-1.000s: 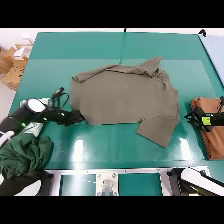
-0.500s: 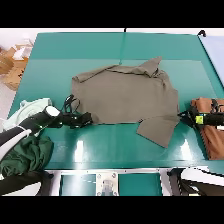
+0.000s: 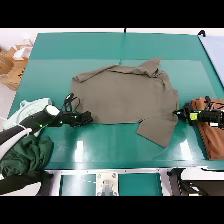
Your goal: Fold the shirts.
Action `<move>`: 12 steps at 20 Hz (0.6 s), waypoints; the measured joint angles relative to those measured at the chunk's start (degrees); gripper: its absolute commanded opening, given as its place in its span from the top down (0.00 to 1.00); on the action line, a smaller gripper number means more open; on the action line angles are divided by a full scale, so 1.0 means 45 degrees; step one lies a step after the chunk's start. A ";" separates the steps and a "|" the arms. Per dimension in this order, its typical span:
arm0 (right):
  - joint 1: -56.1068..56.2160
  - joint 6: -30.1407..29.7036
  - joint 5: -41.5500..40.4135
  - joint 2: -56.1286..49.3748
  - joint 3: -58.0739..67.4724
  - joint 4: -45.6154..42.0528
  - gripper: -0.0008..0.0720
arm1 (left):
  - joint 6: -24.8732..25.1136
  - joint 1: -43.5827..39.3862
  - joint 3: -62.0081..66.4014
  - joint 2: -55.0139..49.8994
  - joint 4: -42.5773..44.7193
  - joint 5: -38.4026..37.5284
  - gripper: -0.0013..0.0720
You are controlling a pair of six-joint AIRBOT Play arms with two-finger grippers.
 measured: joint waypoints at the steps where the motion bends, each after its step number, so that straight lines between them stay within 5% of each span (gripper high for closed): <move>1: 0.0049 -0.0078 0.0049 -0.0024 0.0097 0.0015 0.96 | -0.0083 0.0000 -0.0005 0.0175 0.0291 0.0000 0.96; 9: 0.0170 -0.0311 0.0593 0.0413 0.0457 0.0233 0.96 | -0.1996 0.0005 0.0355 0.1967 0.2754 -0.1239 0.96; 12: 0.0175 -0.0573 0.1379 0.2001 0.1049 0.1943 0.96 | -0.2278 0.0005 0.2127 0.2827 0.4007 -0.2312 0.96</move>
